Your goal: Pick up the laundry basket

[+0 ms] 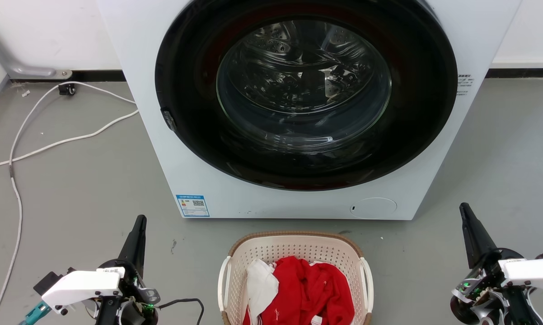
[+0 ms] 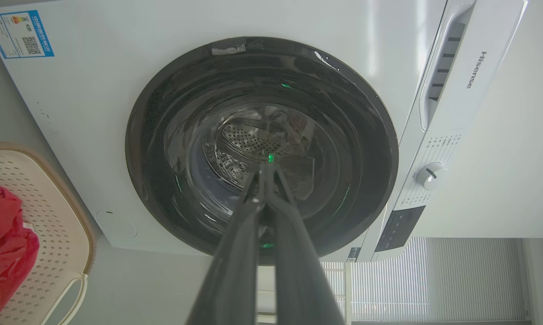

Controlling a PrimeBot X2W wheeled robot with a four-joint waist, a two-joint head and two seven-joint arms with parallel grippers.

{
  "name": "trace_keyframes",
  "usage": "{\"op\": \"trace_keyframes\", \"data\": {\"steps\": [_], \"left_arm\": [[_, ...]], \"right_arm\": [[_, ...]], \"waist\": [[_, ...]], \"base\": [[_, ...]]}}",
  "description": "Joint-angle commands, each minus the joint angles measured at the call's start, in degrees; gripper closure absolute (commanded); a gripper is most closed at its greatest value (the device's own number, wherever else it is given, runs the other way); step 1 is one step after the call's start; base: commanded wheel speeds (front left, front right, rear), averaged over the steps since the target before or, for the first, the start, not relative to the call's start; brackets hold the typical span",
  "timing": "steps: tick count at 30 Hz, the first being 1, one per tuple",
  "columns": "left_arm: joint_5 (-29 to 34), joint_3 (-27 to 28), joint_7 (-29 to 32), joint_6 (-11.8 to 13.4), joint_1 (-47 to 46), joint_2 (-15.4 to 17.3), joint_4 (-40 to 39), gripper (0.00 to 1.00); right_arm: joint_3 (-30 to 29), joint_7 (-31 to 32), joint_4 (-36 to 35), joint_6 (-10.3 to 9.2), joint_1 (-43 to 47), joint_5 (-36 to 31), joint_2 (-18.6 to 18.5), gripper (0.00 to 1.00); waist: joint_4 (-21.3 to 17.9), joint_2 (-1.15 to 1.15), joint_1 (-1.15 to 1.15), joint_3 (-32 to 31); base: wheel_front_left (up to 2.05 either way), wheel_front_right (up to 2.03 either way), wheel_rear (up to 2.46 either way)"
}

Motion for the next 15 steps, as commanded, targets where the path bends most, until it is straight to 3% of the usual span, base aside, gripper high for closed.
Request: {"op": "trace_keyframes", "data": {"steps": [1, 15], "left_arm": [[0.1, 0.2, 0.3, -0.2, -0.6, -0.1, 0.1, 1.00], [0.3, 0.3, 0.3, -0.2, -0.6, -0.2, 0.1, 1.00]], "right_arm": [[-0.1, 0.1, 0.0, 0.00, -0.6, -0.2, 0.2, 1.00], [-0.2, 0.3, 0.1, 0.00, -0.6, -0.3, 0.2, 1.00]], "waist": [[0.0, 0.00, 0.00, 0.0], [0.0, 0.00, 0.00, 0.0]], "base": [[0.00, 0.00, 0.00], [0.00, 0.00, 0.00]]}}
